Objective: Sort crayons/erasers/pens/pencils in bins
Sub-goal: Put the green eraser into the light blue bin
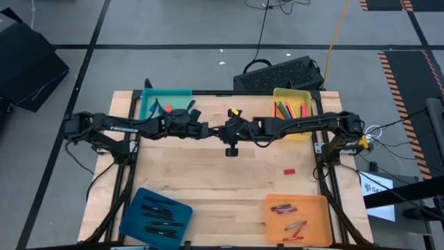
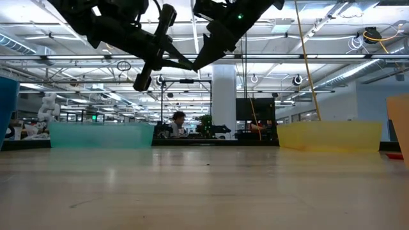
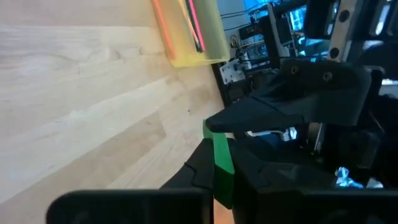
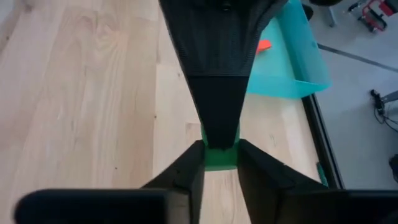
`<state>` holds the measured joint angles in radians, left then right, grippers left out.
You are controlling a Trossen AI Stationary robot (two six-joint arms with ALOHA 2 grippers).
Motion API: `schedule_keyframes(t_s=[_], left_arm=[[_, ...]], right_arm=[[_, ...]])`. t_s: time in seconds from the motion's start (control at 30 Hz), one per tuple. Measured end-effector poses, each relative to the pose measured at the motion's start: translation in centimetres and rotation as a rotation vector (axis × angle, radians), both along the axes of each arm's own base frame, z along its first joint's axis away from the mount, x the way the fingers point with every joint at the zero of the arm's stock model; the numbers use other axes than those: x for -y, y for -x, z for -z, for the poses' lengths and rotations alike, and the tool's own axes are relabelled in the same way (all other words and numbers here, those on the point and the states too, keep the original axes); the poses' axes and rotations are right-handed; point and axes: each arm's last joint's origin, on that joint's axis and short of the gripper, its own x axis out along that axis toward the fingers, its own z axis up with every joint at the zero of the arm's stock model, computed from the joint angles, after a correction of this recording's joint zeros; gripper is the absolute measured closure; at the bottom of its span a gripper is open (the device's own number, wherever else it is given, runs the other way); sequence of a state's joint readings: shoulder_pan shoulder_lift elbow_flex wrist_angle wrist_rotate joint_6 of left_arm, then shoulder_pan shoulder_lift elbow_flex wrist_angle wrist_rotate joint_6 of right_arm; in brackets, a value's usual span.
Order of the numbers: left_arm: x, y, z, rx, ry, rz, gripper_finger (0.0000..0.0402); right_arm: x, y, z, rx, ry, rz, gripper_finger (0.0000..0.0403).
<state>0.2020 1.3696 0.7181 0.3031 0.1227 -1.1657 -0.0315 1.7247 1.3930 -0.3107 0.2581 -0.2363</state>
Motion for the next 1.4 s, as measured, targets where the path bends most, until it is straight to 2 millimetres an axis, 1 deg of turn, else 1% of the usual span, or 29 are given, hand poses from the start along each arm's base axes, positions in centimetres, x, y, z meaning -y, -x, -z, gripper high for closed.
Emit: schedule_keyframes(t_s=[0.13, 0.2, 0.27, 0.4, 0.5, 0.53, 0.6, 0.77, 0.83, 0.93, 1.07, 1.13, 1.23, 1.33, 1.4], left_arm=[[-0.5, 0.9, -1.2, -0.022, -0.059, 0.006, 0.0384], [-1.2, 2.1, -1.9, -0.088, -0.101, -0.028, 0.0384], [-2.1, 3.2, -3.3, -0.157, -0.173, -0.084, 0.0384], [-4.2, 6.5, -5.1, -0.432, -0.318, -0.214, 0.0384], [-5.9, 8.7, -5.2, -0.648, -0.42, -0.332, 0.0384], [-6.4, 9.2, -5.0, -0.695, -0.439, -0.36, 0.0384], [-7.5, 9.8, -4.0, -0.763, -0.45, -0.4, 0.0384], [-10.3, 11.0, -0.1, -0.891, -0.395, -0.493, 0.0384], [-11.4, 11.4, 1.2, -0.932, -0.372, -0.518, 0.0382], [-12.8, 11.7, 2.6, -1.021, -0.36, -0.557, 0.038], [-14.1, 12.2, 4.3, -1.127, -0.338, -0.553, 0.0372], [-14.7, 12.5, 5.1, -1.17, -0.324, -0.536, 0.0358], [-15.3, 13.0, 5.9, -1.193, -0.29, -0.504, 0.0322], [-15.7, 13.5, 6.1, -1.184, -0.257, -0.465, 0.0275], [-15.6, 14.0, 5.9, -1.171, -0.229, -0.442, 0.0244]], right_arm=[[-0.5, 0.2, -0.8, 0.036, -0.018, 0.008, 0.0266], [-0.7, 0.6, -1.2, 0.039, -0.039, 0.017, 0.0235], [-0.9, 1.0, -1.7, 0.05, -0.056, 0.021, 0.0209], [-1.1, 1.8, -2.3, 0.037, -0.087, 0.044, 0.0173], [-1.5, 1.9, -2.1, 0.021, -0.103, 0.052, 0.0161], [-1.9, 2.0, -2.0, 0.009, -0.103, 0.043, 0.0159], [-2.6, 1.9, -2.0, 0.012, -0.101, 0.018, 0.0158], [-4.2, 2.0, -2.1, 0.01, -0.096, -0.03, 0.0164], [-4.7, 2.0, -2.1, 0.016, -0.114, -0.025, 0.0164], [-5.1, 2.1, -2.0, 0.022, -0.143, -0.012, 0.0164], [-5.3, 2.1, -2.1, 0.031, -0.164, 0.012, 0.0165], [-5.2, 2.1, -2.1, 0.037, -0.163, 0.036, 0.0165], [-5.3, 2.2, -2.0, 0.03, -0.171, 0.046, 0.0165], [-5.6, 2.5, -1.7, -0.019, -0.162, 0.038, 0.0165], [-5.8, 2.9, -1.4, -0.069, -0.16, 0.037, 0.0165]])
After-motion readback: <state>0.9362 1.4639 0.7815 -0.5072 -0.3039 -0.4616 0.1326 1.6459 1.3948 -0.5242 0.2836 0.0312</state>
